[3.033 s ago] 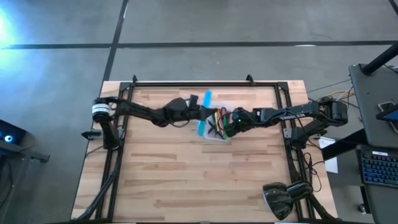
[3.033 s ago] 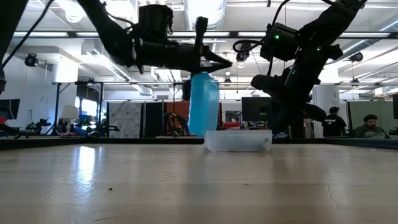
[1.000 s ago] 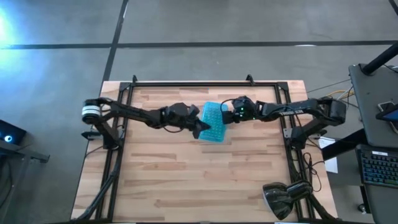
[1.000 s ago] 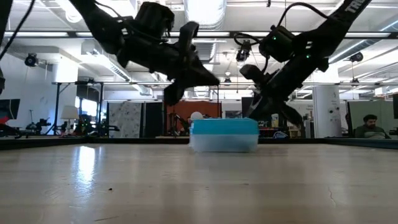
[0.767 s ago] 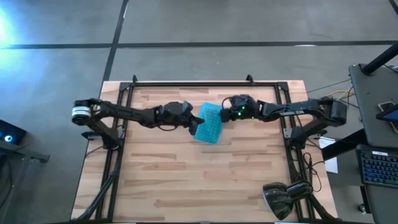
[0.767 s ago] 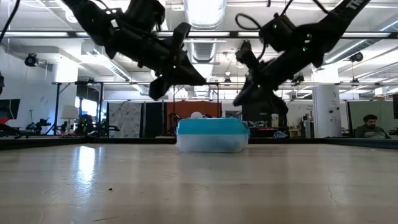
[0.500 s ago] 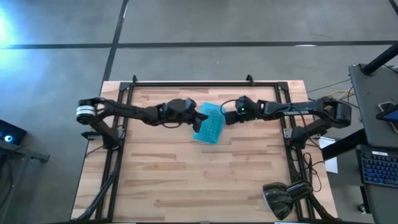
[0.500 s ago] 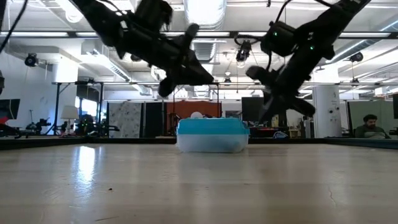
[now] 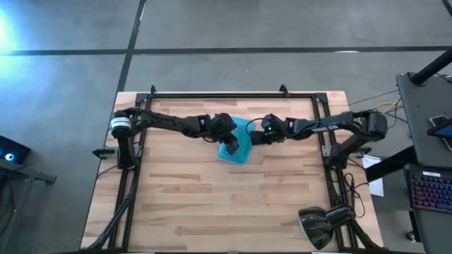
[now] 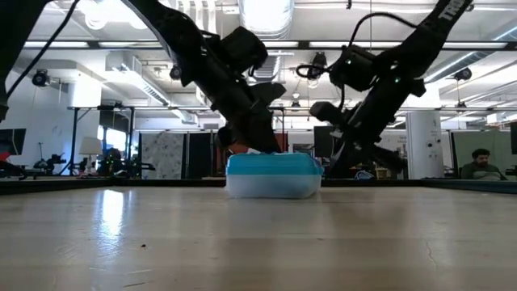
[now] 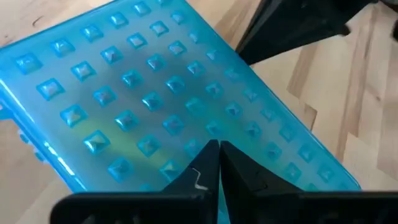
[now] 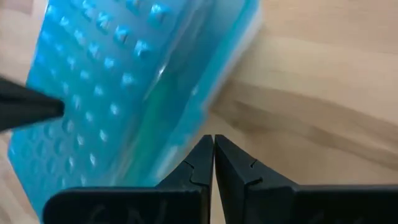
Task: Pick & place school supplies into a supply box
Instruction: Close the supply box
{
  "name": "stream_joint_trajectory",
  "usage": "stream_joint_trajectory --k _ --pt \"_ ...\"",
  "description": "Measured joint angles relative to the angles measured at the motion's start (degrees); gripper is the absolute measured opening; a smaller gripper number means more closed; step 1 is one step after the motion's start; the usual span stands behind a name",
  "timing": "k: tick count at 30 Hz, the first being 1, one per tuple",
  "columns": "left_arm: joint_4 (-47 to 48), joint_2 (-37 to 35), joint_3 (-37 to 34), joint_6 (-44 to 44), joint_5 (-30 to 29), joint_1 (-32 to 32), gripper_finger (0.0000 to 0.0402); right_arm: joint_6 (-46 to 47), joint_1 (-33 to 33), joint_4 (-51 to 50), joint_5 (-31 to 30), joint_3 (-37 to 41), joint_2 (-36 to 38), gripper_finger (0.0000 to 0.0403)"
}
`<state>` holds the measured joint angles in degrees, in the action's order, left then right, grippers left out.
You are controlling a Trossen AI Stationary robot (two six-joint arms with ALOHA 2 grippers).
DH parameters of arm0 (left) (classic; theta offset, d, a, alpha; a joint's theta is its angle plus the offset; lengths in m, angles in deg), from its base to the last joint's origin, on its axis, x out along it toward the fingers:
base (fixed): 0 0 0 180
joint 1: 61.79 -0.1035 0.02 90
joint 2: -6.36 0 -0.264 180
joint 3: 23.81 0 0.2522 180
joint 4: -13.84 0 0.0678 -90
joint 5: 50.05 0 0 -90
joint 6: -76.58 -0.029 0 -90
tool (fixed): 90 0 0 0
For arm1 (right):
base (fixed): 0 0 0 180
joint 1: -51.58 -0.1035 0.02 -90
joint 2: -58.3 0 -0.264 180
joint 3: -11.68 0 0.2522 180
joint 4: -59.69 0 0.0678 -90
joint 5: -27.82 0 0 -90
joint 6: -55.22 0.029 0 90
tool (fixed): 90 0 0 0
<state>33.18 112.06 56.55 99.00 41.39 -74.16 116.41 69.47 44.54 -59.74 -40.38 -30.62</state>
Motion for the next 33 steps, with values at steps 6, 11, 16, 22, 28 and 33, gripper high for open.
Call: stream_joint_trajectory --k 6,11,16,22,28,33 --pt "2.02 -1.83 -0.22 0.58 -0.04 0.34 0.0000 0.77 -0.09 7.52 2.50 -1.04 -5.50 0.0008" --pt "2.58 -1.98 -0.31 0.63 0.07 0.43 0.0000 -0.05 0.11 8.44 4.13 -3.54 -7.56 0.0009" --pt "3.38 -1.61 -0.24 0.66 0.18 0.48 0.0000 -1.70 0.35 7.24 4.06 -5.22 -6.96 0.0009" --pt "2.10 -1.61 -1.12 0.67 0.19 0.51 0.0000 -2.66 0.77 3.36 4.11 -5.44 -6.46 0.0009" --pt "1.58 -1.61 -1.18 0.69 0.20 0.52 0.0000 -1.96 0.74 4.59 4.15 -5.47 -6.54 0.0009" --pt "0.83 -1.54 -1.25 0.72 0.34 0.51 0.0000 -1.58 0.72 5.25 4.22 -5.47 -6.54 0.0009"
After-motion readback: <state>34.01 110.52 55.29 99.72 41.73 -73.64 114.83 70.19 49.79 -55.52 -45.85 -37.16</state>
